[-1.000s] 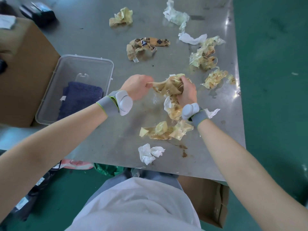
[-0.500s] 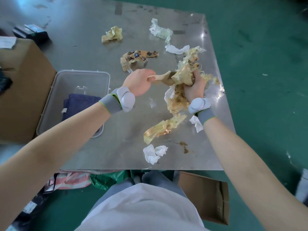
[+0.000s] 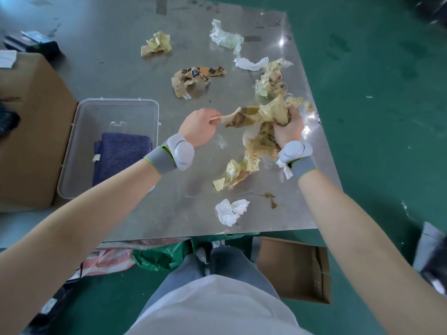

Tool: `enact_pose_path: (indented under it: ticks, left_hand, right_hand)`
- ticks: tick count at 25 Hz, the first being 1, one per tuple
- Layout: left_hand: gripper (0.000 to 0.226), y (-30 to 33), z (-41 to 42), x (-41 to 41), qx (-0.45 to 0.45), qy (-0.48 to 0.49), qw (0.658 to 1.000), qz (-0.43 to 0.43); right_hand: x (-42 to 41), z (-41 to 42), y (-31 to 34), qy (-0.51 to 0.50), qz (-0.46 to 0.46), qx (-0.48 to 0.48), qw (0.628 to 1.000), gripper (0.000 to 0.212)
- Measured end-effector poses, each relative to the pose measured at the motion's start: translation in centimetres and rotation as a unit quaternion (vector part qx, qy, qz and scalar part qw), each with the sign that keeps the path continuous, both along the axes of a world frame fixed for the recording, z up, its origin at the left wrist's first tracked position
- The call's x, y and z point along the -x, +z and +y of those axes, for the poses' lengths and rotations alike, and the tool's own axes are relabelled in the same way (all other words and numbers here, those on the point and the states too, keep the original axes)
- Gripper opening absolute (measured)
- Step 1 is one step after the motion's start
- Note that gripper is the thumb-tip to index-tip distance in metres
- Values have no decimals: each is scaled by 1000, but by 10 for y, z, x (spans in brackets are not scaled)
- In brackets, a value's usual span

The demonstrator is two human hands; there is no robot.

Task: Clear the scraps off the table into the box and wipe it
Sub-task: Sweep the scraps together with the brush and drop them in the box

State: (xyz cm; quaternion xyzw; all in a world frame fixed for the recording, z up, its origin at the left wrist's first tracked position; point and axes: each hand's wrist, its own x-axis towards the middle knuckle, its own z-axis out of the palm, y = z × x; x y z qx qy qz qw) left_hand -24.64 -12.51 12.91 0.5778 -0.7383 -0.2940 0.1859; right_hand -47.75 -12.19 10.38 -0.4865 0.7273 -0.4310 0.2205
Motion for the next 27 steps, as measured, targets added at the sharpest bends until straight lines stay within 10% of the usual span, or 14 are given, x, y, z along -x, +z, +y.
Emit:
enact_pose_path:
  ticks: [27]
  left_hand:
    - [24, 2, 167, 301, -25, -290, 957, -4]
  right_hand:
    - [245, 276, -31, -354, -115, 15, 928, 15]
